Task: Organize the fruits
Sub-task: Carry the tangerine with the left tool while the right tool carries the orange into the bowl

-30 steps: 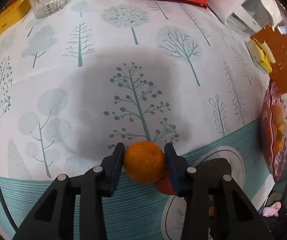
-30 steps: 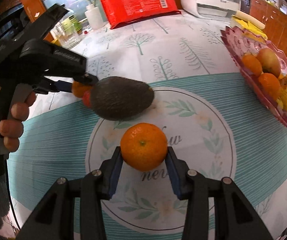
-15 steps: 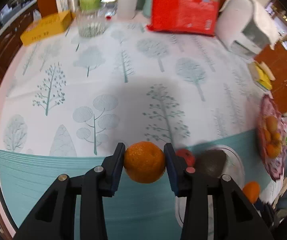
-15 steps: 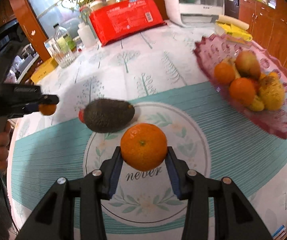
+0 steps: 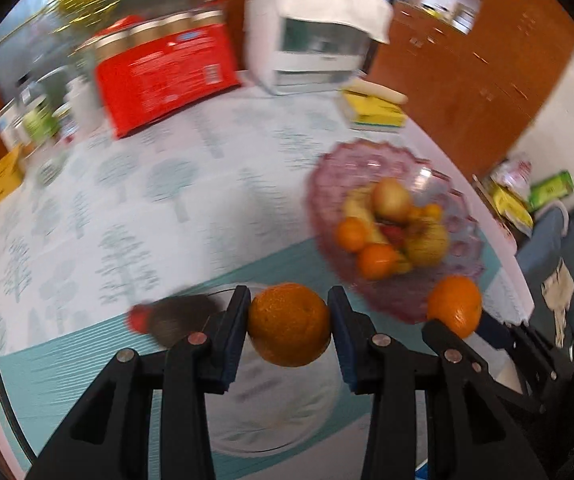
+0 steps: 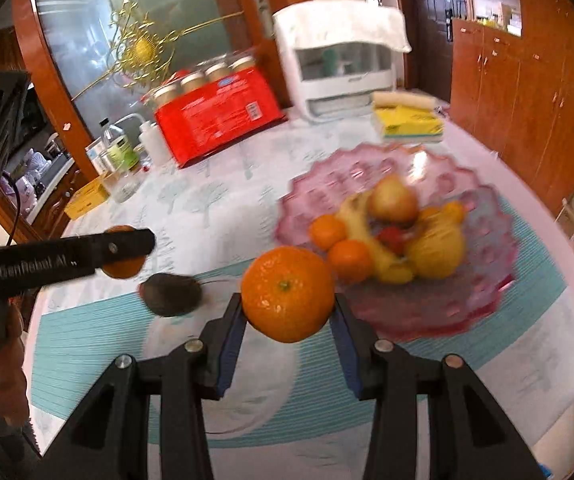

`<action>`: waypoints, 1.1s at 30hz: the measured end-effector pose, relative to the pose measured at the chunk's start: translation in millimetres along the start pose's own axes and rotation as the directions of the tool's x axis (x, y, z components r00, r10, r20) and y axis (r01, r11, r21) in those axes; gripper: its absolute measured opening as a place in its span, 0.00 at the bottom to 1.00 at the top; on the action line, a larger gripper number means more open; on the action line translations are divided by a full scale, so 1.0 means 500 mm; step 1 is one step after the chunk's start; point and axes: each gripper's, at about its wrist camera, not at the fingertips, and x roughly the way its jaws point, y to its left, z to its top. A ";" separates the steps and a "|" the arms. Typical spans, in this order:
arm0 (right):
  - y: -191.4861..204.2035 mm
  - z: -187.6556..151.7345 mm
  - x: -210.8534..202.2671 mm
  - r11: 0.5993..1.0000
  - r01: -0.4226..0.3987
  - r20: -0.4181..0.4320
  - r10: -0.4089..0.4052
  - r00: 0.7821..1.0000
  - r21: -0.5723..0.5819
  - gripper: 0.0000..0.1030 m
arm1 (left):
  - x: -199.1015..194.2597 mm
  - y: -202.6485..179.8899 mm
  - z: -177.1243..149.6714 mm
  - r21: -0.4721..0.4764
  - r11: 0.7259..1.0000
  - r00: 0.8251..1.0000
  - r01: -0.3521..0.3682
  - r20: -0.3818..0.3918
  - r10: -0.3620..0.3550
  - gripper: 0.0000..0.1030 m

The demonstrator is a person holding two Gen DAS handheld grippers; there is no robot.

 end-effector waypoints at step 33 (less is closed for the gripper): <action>-0.302 0.165 0.253 0.994 0.031 -0.173 -0.049 0.984 -0.109 0.43 | 0.279 -0.277 0.090 0.085 0.979 0.977 -0.187 -0.083 0.194 0.45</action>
